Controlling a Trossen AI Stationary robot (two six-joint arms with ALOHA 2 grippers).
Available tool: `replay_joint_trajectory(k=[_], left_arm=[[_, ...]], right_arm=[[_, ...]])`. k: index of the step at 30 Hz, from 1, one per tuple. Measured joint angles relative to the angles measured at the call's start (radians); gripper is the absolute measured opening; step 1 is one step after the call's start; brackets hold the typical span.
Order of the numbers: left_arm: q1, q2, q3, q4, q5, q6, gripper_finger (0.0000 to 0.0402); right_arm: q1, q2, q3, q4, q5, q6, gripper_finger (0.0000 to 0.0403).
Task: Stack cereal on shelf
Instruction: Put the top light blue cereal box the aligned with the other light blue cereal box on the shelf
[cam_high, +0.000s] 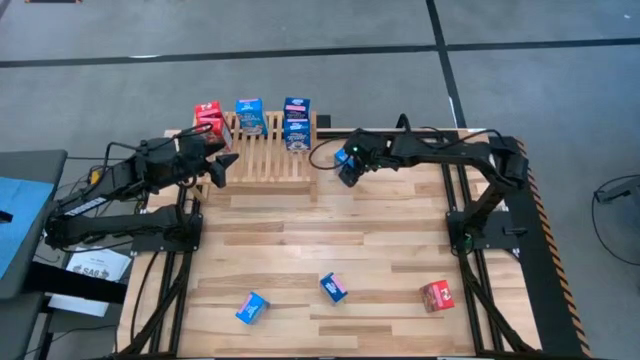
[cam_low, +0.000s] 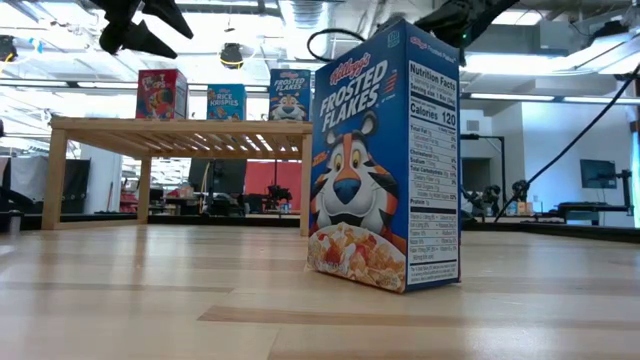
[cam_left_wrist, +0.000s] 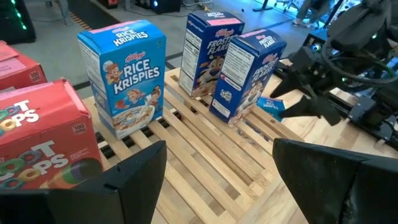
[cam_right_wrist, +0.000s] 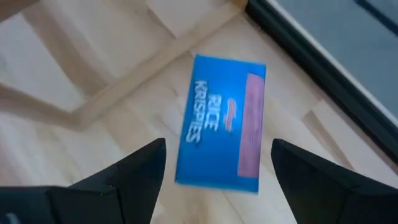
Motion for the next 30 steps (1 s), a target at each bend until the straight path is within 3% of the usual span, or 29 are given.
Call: replay_joint_trajectory(k=[16, 23, 30], left_arm=[[0.000, 0.000, 0.000, 0.000, 0.000, 0.003, 0.0283], [0.000, 0.000, 0.000, -0.007, 0.006, 0.043, 0.0283], [-0.004, -0.004, 0.000, -0.018, 0.074, 0.063, 0.0283]], right_arm=[[-0.006, 0.064, 0.001, 0.003, 0.011, 0.024, 0.0314], [0.018, 0.058, 0.000, -0.006, 0.005, 0.026, 0.0279], [0.016, 0.053, 0.001, -0.024, 0.005, 0.050, 0.0231]])
